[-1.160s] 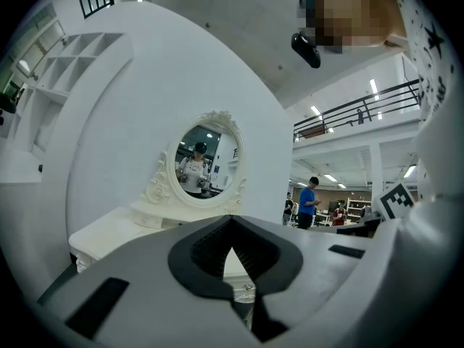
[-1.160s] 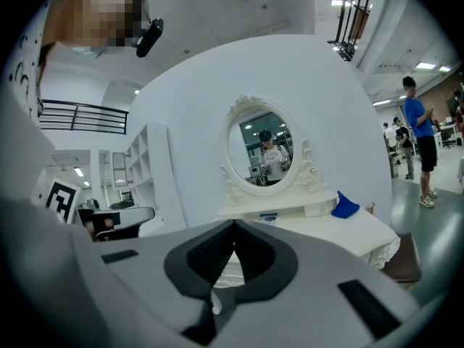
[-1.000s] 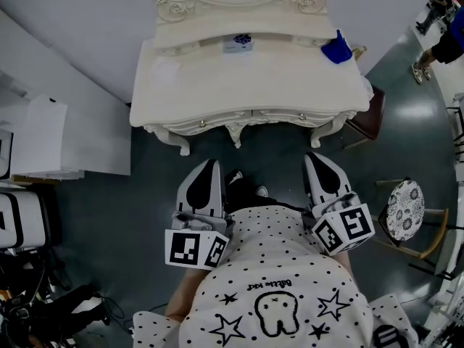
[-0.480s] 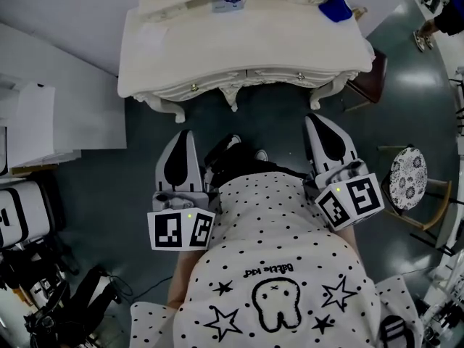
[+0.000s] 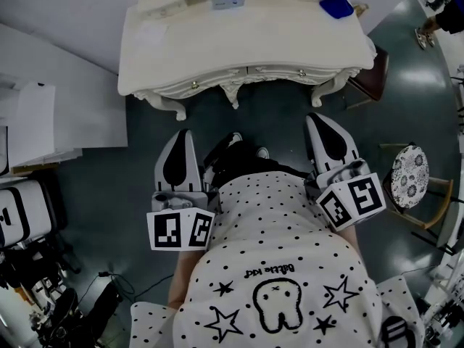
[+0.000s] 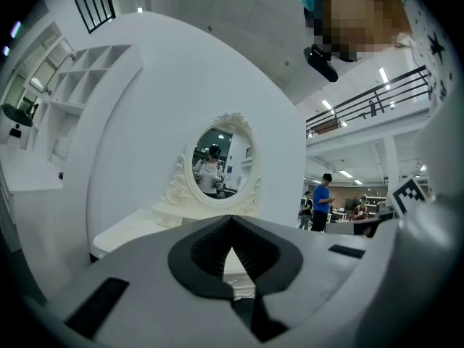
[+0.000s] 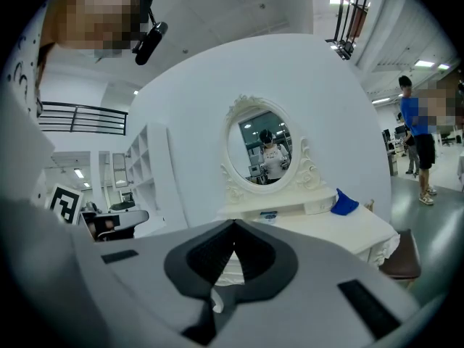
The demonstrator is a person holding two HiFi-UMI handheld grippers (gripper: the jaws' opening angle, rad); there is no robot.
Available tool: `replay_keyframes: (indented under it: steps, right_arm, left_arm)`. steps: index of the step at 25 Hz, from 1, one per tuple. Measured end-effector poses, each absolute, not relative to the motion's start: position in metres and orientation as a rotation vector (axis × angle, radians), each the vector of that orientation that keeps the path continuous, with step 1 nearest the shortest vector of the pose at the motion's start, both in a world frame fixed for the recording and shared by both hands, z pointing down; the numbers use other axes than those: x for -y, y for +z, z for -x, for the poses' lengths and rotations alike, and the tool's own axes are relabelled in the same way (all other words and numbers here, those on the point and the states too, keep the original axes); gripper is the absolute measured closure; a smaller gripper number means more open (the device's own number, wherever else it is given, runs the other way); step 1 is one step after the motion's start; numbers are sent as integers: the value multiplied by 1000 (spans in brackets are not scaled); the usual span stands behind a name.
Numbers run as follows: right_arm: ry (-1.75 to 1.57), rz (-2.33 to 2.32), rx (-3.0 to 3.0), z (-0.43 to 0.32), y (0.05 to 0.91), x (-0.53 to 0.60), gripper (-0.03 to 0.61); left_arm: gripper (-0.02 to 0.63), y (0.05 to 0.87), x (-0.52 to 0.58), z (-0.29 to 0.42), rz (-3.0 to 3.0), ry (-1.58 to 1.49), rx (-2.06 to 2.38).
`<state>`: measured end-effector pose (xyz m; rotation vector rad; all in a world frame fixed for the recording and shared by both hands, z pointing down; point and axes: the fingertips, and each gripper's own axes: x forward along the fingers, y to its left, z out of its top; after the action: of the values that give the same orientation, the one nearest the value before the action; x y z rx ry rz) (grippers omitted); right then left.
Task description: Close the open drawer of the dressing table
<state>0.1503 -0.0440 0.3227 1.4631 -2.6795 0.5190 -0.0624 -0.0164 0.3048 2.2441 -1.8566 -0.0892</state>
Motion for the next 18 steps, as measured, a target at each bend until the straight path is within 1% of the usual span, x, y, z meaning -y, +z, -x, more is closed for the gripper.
replay_keyframes:
  steps: [18]
  right_arm:
    - [518, -1463, 2679, -150, 322, 44, 571]
  left_arm:
    - [601, 303, 17, 63, -2245, -91, 1855]
